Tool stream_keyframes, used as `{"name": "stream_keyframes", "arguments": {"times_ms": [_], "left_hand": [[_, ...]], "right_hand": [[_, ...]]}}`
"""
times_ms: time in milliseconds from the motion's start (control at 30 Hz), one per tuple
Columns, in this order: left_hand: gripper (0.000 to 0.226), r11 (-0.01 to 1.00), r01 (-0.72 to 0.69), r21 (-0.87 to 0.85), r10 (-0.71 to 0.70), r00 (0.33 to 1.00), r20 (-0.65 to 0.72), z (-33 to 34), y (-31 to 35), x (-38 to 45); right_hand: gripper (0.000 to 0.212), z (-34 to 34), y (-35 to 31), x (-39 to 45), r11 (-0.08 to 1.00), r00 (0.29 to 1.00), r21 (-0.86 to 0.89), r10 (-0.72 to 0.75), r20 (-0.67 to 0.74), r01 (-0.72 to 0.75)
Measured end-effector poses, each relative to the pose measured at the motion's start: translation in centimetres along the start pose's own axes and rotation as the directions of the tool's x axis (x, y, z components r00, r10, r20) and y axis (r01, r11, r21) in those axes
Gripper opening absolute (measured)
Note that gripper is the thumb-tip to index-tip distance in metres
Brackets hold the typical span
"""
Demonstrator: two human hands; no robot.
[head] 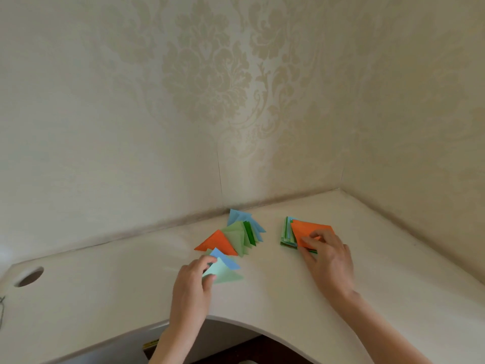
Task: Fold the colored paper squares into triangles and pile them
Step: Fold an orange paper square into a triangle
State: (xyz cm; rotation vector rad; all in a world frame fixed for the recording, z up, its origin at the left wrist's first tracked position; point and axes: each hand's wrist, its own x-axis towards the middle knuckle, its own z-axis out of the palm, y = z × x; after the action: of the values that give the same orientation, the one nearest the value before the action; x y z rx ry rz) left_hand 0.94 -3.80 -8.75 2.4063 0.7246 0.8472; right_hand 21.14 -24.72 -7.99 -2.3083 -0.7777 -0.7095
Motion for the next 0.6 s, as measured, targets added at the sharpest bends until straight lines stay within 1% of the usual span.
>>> {"name": "stream_keyframes", "arguments": {"times_ms": [67,167,300,333,400,467,500,533,600], "left_hand": [[0.035,1.000,-0.001,-0.025,0.001,1.000,0.012,0.7,0.2,1.0],[0.034,0.999,-0.017,-0.045,0.018,1.000,0.018,1.6,0.3,2.4],[0.033,0.998,-0.065,0.001,0.065,0.997,-0.036,2.1,0.3,3.6],[0.032,0.997,-0.076,0.017,0.077,0.996,-0.047,2.1,0.3,3.7],[0.027,0.993,-0.109,0.037,0.111,0.992,-0.053,2.1,0.5,3.7],[0.021,0.989,-0.139,0.053,0.142,0.988,-0.053,2.2,0.6,3.5],[0.019,0.988,-0.144,0.060,0.147,0.988,-0.055,2.3,0.7,3.3],[0.017,0.987,-0.146,0.067,0.150,0.987,-0.055,2.3,0.7,3.1],[0.014,0.985,-0.153,0.083,0.158,0.986,-0.058,2.4,0.8,2.8]], "right_hand": [[0.015,0.2,-0.2,0.0,1.000,1.000,0.017,0.006,-0.020,-0.005],[0.012,0.4,-0.2,0.0,0.997,0.999,0.064,0.040,-0.002,-0.040],[0.012,0.5,0.2,0.1,0.986,0.994,0.128,0.097,0.044,-0.102],[0.011,0.4,0.3,0.1,0.984,0.994,0.143,0.101,0.030,-0.105],[0.010,-0.4,0.0,0.3,0.982,0.994,0.172,0.094,-0.062,-0.082],[0.012,-1.8,-1.0,0.6,0.984,0.977,0.179,0.034,-0.208,0.003],[0.014,-2.7,-1.8,0.7,0.982,0.964,0.172,-0.025,-0.266,0.072],[0.013,-3.5,-2.6,0.7,0.975,0.948,0.161,-0.101,-0.300,0.155],[0.010,-4.5,-4.4,0.3,0.938,0.914,0.135,-0.267,-0.306,0.319]]}}
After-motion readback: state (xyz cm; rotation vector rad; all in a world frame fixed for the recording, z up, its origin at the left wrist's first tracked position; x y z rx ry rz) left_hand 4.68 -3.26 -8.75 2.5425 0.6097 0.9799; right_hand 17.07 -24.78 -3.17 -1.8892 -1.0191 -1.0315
